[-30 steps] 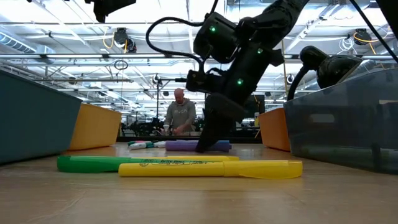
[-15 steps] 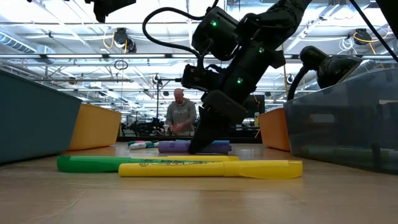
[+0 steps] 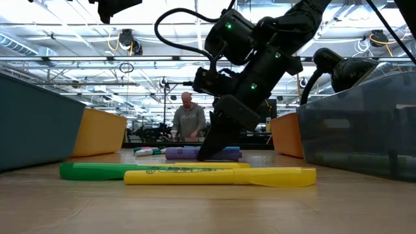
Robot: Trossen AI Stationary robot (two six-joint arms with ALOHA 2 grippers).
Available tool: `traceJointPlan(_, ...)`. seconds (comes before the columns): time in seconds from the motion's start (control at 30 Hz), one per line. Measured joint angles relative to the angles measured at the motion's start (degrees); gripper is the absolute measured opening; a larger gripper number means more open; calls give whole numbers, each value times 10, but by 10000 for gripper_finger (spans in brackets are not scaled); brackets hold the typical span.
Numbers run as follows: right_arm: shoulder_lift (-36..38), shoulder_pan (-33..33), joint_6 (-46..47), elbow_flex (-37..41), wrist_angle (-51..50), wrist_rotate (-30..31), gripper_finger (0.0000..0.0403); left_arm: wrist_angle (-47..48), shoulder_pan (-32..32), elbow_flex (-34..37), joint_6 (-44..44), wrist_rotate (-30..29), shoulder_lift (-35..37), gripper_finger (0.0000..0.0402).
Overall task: Pick & Place Markers
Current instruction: Put the purple highlighter into the orange bin
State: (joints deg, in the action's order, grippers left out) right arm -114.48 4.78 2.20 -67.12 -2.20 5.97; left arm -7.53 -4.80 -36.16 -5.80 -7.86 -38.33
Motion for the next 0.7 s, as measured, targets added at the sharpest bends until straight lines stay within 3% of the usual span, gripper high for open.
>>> traceJointPlan(0.7, -1, 2, -42, 1, 14, -2, 80, 0, 0, 0, 0, 0, 0, 282)
